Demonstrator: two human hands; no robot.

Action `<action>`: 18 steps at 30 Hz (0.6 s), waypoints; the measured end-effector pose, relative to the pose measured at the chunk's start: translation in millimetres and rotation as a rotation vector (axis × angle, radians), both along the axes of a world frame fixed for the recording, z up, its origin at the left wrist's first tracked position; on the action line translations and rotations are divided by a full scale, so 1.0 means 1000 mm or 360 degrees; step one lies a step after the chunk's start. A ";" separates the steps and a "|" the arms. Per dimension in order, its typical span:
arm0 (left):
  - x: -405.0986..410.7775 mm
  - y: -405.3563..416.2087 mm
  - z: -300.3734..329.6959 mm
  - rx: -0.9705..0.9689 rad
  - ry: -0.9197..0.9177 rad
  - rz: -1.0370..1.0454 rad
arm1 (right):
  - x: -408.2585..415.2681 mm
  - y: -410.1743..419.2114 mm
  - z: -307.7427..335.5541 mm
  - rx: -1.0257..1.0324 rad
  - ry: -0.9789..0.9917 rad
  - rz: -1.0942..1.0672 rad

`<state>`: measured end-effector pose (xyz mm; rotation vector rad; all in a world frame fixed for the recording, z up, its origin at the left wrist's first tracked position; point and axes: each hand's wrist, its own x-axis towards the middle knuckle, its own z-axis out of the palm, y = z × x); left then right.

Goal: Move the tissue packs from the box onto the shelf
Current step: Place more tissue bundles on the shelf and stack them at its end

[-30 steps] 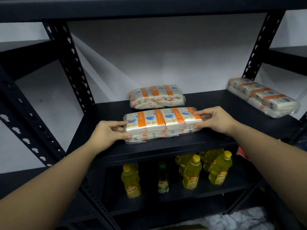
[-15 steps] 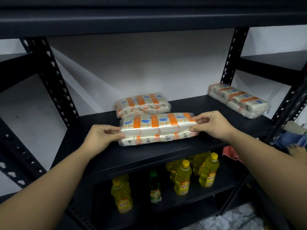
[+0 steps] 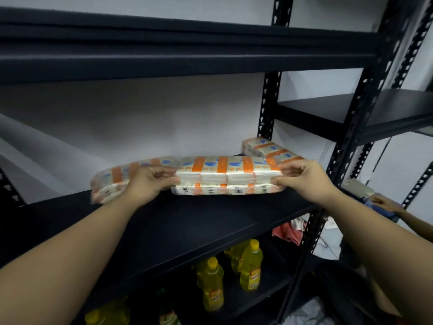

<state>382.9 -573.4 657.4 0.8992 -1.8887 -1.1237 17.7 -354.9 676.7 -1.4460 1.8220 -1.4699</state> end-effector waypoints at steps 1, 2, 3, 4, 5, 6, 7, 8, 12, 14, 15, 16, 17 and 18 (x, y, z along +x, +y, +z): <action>-0.017 -0.006 0.003 0.0003 0.0007 -0.0017 | -0.011 0.002 0.001 -0.0024 0.0008 -0.0040; -0.034 -0.012 0.006 -0.0017 0.0025 -0.0029 | -0.022 0.003 0.003 -0.0057 0.0017 -0.0088; -0.051 -0.019 0.009 -0.0066 0.0026 -0.0028 | -0.031 0.004 0.004 -0.0096 0.0030 -0.0132; -0.067 -0.027 0.012 -0.0112 0.0032 -0.0042 | -0.039 0.005 0.005 -0.0136 0.0049 -0.0178; -0.083 -0.033 0.016 -0.0128 0.0035 -0.0058 | -0.047 0.005 0.005 -0.0167 0.0064 -0.0218; -0.099 -0.039 0.018 -0.0118 0.0041 -0.0080 | -0.056 0.004 0.004 -0.0190 0.0081 -0.0255; -0.114 -0.046 0.020 -0.0081 0.0051 -0.0103 | -0.064 0.004 0.002 -0.0209 0.0091 -0.0289; -0.129 -0.053 0.022 -0.0043 0.0058 -0.0134 | -0.071 0.003 0.001 -0.0221 0.0107 -0.0320; -0.182 -0.081 0.024 -0.0111 0.0037 -0.0182 | -0.089 0.001 -0.006 -0.0231 0.0196 -0.0482; -0.204 -0.095 0.023 -0.0190 -0.0003 -0.0190 | -0.090 0.001 -0.007 -0.0232 0.0243 -0.0515; -0.214 -0.100 0.023 -0.0218 -0.0023 -0.0196 | -0.090 0.001 -0.008 -0.0241 0.0261 -0.0523; -0.224 -0.104 0.022 -0.0227 -0.0025 -0.0203 | -0.090 0.001 -0.009 -0.0256 0.0293 -0.0539; -0.234 -0.109 0.022 -0.0229 -0.0024 -0.0210 | -0.089 0.001 -0.009 -0.0282 0.0329 -0.0569; -0.244 -0.113 0.022 -0.0233 -0.0018 -0.0212 | -0.090 0.000 -0.011 -0.0315 0.0372 -0.0604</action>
